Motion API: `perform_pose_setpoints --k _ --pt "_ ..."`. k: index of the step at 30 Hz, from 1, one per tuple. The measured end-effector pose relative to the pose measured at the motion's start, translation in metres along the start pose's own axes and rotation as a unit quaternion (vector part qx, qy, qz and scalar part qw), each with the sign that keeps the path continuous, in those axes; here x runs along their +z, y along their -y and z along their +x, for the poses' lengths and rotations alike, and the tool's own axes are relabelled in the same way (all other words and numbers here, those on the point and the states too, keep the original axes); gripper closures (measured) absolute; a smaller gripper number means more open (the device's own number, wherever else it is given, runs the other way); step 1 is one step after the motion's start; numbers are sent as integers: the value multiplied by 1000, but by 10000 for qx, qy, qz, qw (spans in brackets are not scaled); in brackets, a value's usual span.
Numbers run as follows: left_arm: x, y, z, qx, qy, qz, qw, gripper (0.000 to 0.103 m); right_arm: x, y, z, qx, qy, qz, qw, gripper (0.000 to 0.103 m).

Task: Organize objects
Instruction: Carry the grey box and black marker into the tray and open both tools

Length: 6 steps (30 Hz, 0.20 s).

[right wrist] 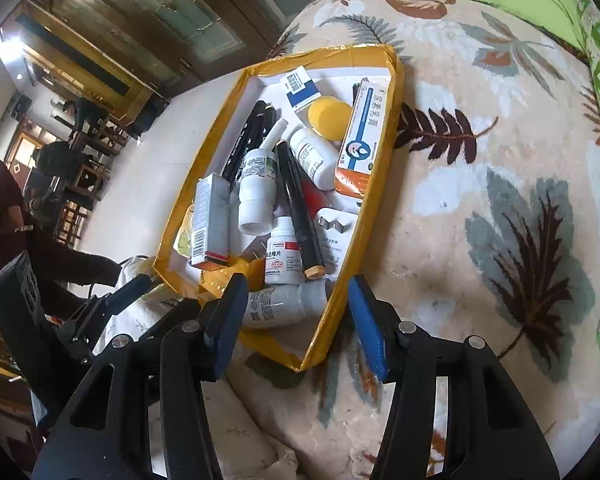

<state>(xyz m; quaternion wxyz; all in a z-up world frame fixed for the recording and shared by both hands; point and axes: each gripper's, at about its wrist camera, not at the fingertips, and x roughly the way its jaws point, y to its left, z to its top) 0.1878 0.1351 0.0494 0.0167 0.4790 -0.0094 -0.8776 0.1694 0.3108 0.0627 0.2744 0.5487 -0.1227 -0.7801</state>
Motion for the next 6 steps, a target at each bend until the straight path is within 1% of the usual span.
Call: perform_pose_setpoints --k 1,3,5,6 --pt "-1 1 -2 76 77 -1 9999 16 0 -1 -2 9 17 -23 10000 51" --pt "1 -2 -4 -10 148 -81 9999 15 -1 -2 -3 10 19 -49 10000 51" --pt "3 -2 -2 -189 74 -72 9998 15 -3 -2 -2 14 1 -61 10000 51" --pt "4 1 0 -198 -9 3 9998 15 -4 -2 -1 12 -10 -62 10000 51"
